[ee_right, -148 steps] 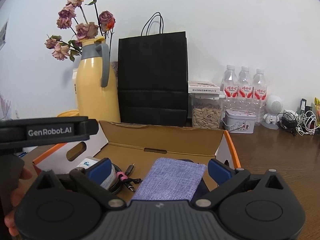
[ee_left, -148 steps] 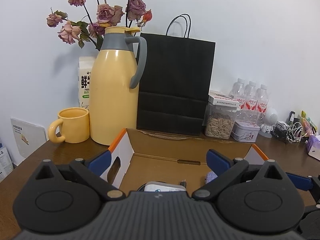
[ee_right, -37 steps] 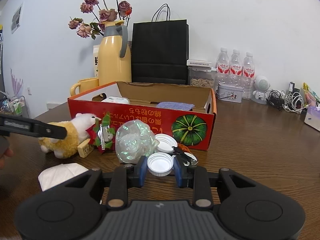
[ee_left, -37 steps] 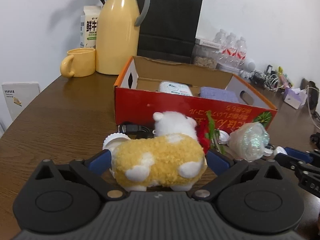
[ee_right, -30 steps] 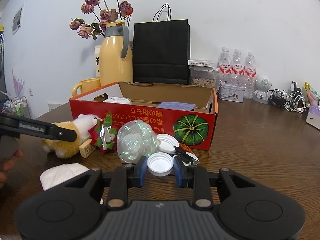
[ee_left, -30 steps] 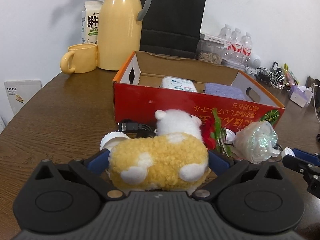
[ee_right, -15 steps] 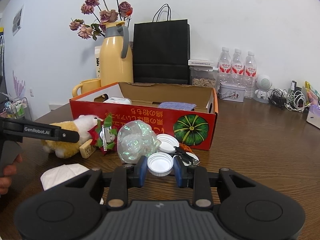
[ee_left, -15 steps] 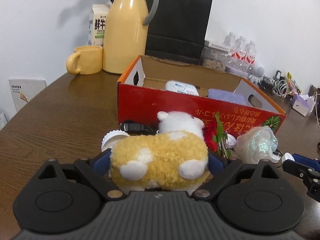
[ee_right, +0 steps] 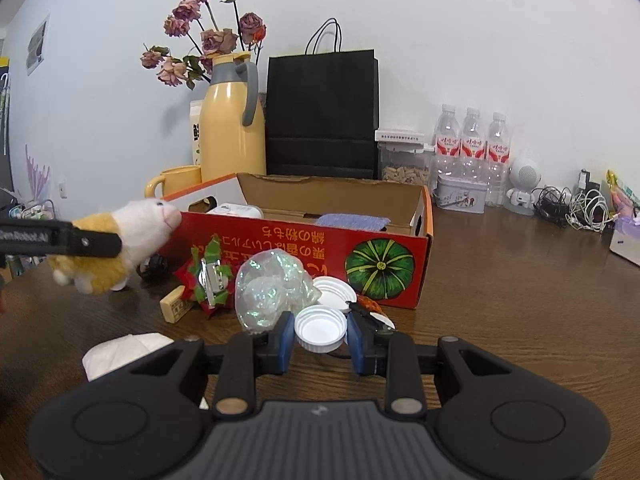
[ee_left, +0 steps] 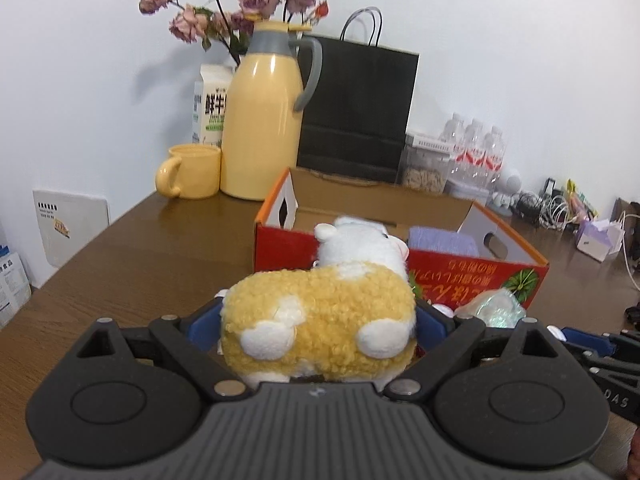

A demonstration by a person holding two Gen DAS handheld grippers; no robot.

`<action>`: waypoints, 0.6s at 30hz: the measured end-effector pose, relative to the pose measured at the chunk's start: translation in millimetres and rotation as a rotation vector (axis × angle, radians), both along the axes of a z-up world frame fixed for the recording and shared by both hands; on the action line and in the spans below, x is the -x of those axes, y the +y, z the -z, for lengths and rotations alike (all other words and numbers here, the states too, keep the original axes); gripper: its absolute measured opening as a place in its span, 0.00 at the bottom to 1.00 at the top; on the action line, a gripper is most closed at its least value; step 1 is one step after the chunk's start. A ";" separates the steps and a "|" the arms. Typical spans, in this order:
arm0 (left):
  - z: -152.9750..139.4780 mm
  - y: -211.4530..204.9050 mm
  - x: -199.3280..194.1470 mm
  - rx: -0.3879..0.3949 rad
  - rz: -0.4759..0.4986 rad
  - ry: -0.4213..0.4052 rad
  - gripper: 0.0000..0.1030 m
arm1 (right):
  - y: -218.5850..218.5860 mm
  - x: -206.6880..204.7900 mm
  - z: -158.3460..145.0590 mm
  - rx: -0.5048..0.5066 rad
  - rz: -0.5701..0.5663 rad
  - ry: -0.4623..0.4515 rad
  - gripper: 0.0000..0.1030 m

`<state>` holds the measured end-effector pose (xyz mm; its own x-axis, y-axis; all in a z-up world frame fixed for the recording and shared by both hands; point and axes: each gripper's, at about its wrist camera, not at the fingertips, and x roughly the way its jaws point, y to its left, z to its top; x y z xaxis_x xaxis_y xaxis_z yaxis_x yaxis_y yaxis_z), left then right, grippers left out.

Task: Organize objects
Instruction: 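Carry the plush toy and white lid into the box and release both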

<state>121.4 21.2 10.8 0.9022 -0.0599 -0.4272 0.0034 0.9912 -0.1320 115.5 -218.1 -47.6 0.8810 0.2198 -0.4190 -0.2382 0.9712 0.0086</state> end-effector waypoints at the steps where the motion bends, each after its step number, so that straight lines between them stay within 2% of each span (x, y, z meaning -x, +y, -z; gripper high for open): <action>1: -2.0 0.0 1.4 0.000 0.000 -0.007 0.92 | 0.2 0.7 -0.3 0.001 0.001 -0.005 0.26; 10: -23.2 -10.9 -5.4 -0.017 0.029 -0.071 0.92 | 9.5 4.7 -7.3 0.030 -0.025 -0.072 0.26; 18: -44.8 -31.2 -41.7 -0.023 0.048 -0.120 0.92 | 15.4 -20.8 -45.1 0.012 -0.038 -0.167 0.26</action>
<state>163.2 -10.0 55.6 0.9433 -0.0961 -0.3178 0.0658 0.9923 -0.1050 136.3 -202.7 -2.5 0.9297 0.2500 -0.2705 -0.2718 0.9612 -0.0461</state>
